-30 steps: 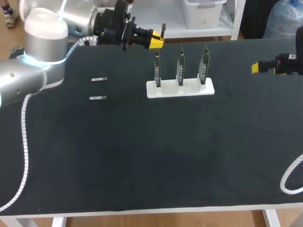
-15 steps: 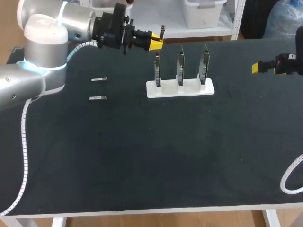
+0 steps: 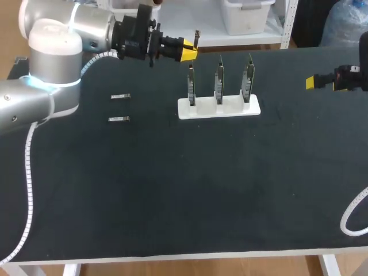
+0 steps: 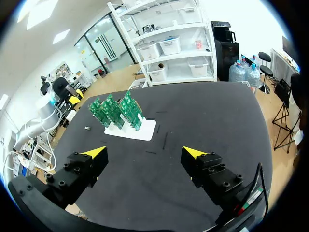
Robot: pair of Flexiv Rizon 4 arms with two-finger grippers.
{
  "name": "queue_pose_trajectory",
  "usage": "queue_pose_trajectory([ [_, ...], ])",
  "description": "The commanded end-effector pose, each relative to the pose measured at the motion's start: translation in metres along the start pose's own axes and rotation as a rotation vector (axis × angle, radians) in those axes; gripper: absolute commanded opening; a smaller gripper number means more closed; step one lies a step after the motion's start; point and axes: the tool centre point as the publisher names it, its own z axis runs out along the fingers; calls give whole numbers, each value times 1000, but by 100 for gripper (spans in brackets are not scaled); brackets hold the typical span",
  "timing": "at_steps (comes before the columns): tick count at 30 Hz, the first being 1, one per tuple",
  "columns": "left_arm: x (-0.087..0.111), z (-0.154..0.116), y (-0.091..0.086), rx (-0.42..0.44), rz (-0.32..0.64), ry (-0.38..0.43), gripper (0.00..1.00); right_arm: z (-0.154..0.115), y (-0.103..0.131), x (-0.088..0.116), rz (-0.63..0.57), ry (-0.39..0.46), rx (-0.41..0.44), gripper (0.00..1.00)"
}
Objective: Pick up the optical module with the left hand, and insert it into the network port with the right hand.
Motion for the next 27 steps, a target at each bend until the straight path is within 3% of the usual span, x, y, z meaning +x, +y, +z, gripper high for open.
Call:
queue_pose_trajectory([
  [1,0,0,-5,-16,2,-1,0,-1,1,0,1,0,4,100],
  [3,0,0,-5,-16,2,-1,0,-1,1,0,1,0,4,100],
  [8,0,0,-5,-16,2,-1,0,-18,47,-16,-185,-85,-137,100],
  [10,0,0,-5,-16,2,-1,0,-22,62,-20,-279,-70,-211,100],
  [14,0,0,-5,-16,2,-1,0,-27,83,-18,-396,-58,-269,100],
  [17,0,0,-5,-16,2,-1,0,-31,91,-21,-439,-77,-314,100],
  [23,0,0,-5,-16,2,-1,0,-35,99,-37,-518,-118,-331,100],
  [27,0,0,-5,-16,2,-1,0,-36,105,-37,-547,-139,-351,100],
])
